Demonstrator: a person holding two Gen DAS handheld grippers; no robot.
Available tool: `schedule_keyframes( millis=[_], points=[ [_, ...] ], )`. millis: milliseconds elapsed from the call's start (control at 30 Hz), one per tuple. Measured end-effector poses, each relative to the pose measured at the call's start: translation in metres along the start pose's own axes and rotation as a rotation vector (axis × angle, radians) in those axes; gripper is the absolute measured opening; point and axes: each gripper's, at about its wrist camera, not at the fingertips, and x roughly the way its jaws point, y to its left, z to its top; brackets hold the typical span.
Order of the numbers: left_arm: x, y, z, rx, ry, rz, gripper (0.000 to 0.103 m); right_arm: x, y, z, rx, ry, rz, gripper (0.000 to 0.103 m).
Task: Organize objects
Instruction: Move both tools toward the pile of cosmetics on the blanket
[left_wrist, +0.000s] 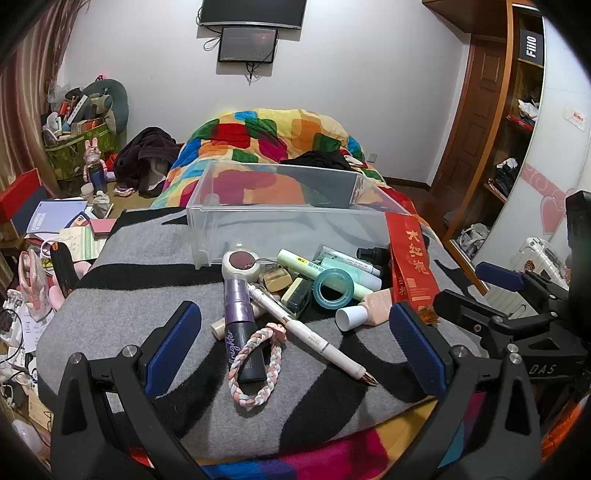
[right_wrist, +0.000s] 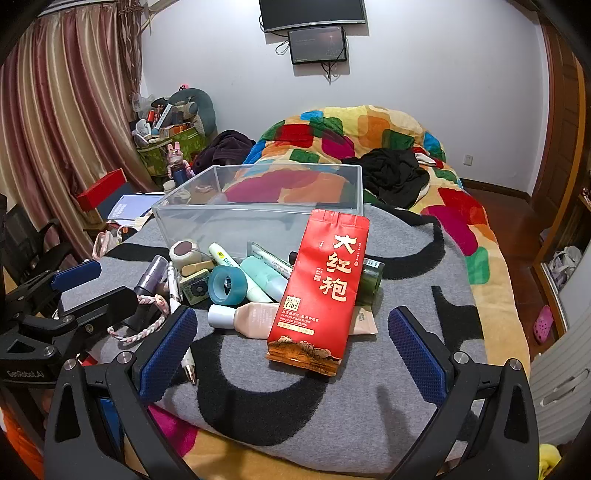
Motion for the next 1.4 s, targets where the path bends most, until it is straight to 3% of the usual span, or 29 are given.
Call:
schedule_keyframes(
  millis=[1067,1200,1400],
  points=[
    [-0.001,0.001,-0.002,-0.009,-0.008,-0.009,0.103,0.008,-0.001,-0.001,0.021,0.018,0.010,0.103],
    [0.003,0.008,-0.002,-0.033,0.006,-0.010,0.089,0.013,-0.008,-0.002,0.039,0.032,0.014,0.103],
    [0.014,0.025,-0.001,-0.075,0.036,0.019,0.080,0.019,-0.018,-0.002,0.058,0.039,0.010,0.098]
  ],
)
